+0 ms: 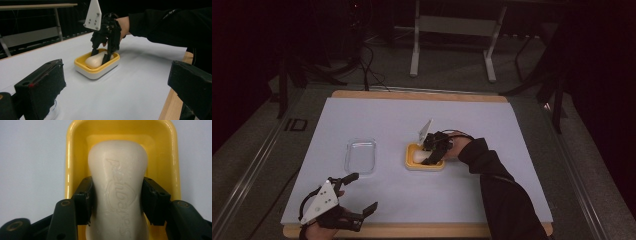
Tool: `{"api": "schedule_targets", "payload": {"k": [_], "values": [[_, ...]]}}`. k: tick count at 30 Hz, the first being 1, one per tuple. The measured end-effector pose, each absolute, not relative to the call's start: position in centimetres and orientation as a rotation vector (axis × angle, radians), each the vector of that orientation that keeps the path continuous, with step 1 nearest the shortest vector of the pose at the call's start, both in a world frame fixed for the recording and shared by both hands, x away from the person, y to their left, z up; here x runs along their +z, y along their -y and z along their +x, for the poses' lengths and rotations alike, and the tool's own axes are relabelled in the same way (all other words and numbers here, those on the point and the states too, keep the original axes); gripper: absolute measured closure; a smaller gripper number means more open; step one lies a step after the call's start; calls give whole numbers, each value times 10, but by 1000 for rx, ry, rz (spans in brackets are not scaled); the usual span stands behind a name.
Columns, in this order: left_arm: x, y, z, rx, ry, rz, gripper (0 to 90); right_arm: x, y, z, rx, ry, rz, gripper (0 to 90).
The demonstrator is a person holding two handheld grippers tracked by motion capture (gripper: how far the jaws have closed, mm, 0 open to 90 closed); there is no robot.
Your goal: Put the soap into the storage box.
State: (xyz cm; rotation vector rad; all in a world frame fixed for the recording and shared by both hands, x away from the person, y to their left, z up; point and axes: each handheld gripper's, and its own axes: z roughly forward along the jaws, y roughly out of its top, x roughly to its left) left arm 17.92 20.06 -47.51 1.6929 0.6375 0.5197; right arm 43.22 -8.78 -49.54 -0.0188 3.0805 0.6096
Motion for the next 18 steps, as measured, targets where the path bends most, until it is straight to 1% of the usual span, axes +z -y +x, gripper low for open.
{"api": "schedule_targets", "payload": {"k": [4, 5, 6, 10, 13, 18], "values": [[-475, -201, 179, 519, -638, 1695, 12, -491, 87, 431, 609, -3071, -24, 444], [-475, -201, 180, 519, -638, 1695, 12, -490, 87, 431, 625, -3063, -22, 380], [-475, -201, 179, 519, -638, 1695, 11, -488, 87, 431, 634, -3064, -13, 354], [-475, -201, 179, 520, -637, 1695, 12, -482, 87, 430, 640, -3053, -11, 311], [-475, -201, 179, 519, -637, 1695, 12, -478, 88, 431, 658, -3067, 33, 239], [-475, -200, 180, 520, -638, 1696, 12, -470, 92, 430, 657, -3063, 29, 239]]}}
